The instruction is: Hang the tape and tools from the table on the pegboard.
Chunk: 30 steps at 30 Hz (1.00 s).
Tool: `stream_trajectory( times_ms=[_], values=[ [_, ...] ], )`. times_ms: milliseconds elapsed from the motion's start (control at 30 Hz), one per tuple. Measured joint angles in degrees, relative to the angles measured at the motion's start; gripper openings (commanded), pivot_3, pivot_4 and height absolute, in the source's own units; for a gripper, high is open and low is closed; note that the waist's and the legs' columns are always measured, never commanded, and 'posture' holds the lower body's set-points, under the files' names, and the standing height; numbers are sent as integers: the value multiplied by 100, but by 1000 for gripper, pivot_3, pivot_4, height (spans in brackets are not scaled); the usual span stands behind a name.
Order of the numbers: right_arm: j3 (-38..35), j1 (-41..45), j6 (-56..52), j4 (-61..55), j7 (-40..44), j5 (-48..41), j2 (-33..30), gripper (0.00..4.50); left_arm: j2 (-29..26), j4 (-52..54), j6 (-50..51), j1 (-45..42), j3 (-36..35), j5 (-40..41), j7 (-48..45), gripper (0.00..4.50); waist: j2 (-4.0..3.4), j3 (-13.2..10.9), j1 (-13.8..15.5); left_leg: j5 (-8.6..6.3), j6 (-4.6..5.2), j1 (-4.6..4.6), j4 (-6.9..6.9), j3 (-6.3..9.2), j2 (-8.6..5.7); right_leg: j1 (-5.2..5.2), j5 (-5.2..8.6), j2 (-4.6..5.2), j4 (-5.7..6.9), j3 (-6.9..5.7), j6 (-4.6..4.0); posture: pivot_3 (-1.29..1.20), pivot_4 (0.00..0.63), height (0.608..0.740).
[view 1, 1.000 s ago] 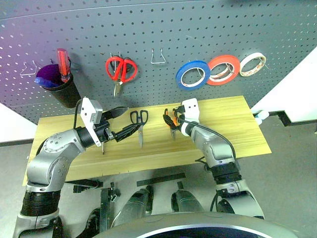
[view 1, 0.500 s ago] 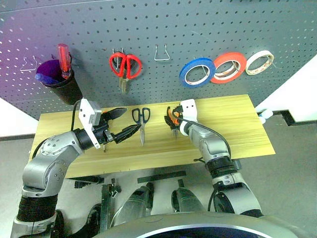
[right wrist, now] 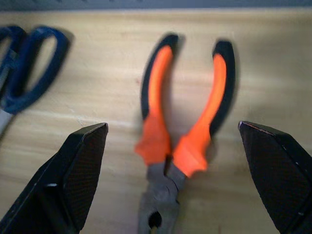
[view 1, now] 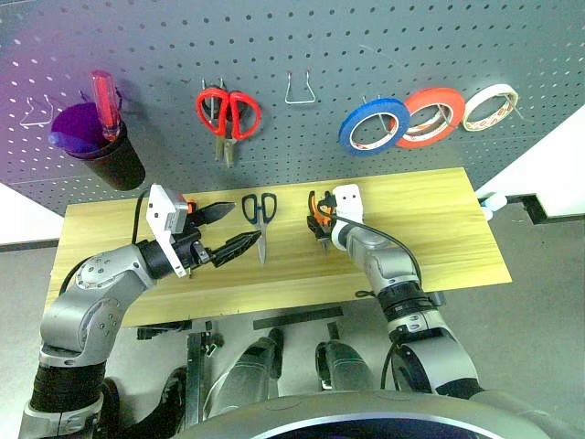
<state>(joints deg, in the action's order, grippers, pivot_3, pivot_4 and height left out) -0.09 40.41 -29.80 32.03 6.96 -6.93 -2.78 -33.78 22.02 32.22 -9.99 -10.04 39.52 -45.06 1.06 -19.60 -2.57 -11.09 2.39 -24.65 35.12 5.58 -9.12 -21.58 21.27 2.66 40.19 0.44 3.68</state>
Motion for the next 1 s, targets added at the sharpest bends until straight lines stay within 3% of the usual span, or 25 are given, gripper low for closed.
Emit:
stream_trajectory(
  times_ms=[933,1000],
  values=[
    [-54,977,404,1559,-123,277,40,4486,6,181,-1,84,-31,2,179,4500,-4,-49,17,0,-1,-5,-10,0,0,-7,0,0,-4,-1,0,97,398,740],
    [-58,981,438,1606,-143,304,43,4089,8,183,-2,84,-31,2,184,4500,-4,-49,19,0,-1,-5,-12,0,0,-10,0,0,-5,-1,0,98,398,740]
  ],
)
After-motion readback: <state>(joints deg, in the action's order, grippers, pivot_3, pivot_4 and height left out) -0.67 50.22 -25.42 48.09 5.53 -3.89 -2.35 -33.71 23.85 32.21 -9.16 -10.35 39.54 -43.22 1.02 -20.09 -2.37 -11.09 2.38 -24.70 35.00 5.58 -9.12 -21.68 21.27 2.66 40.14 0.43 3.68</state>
